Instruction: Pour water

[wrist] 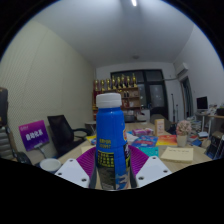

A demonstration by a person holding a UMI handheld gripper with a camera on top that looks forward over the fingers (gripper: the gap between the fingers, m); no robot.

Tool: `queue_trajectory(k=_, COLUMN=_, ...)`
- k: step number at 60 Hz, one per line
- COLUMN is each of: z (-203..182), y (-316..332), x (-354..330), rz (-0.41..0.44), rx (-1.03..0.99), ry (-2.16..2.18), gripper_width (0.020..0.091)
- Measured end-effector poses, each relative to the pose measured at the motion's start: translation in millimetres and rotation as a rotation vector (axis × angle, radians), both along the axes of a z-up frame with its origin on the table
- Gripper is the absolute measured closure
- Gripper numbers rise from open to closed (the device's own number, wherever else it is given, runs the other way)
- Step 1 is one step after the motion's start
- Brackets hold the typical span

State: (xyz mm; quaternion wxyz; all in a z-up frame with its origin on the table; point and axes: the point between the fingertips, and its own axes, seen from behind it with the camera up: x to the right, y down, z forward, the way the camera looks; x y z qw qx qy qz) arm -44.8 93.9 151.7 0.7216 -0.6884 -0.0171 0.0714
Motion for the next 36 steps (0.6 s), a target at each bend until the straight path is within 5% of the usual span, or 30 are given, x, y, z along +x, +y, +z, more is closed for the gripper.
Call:
queue_trajectory(k=16, z=-67.8, y=8.9, x=10.1, rz=0.037, rx=-0.092, ry=-0.067, gripper_width=0.0608)
queue_trajectory(k=29, z=-70.6, y=9.3, x=12.4, rz=0.066, rx=-0.101, ry=-0.042, gripper_width=0.0626)
queue_trajectory(k=36, z=-68.6, y=8.4, x=12.3, rz=0.073, rx=-0.103, ry=-0.06, gripper_width=0.0488)
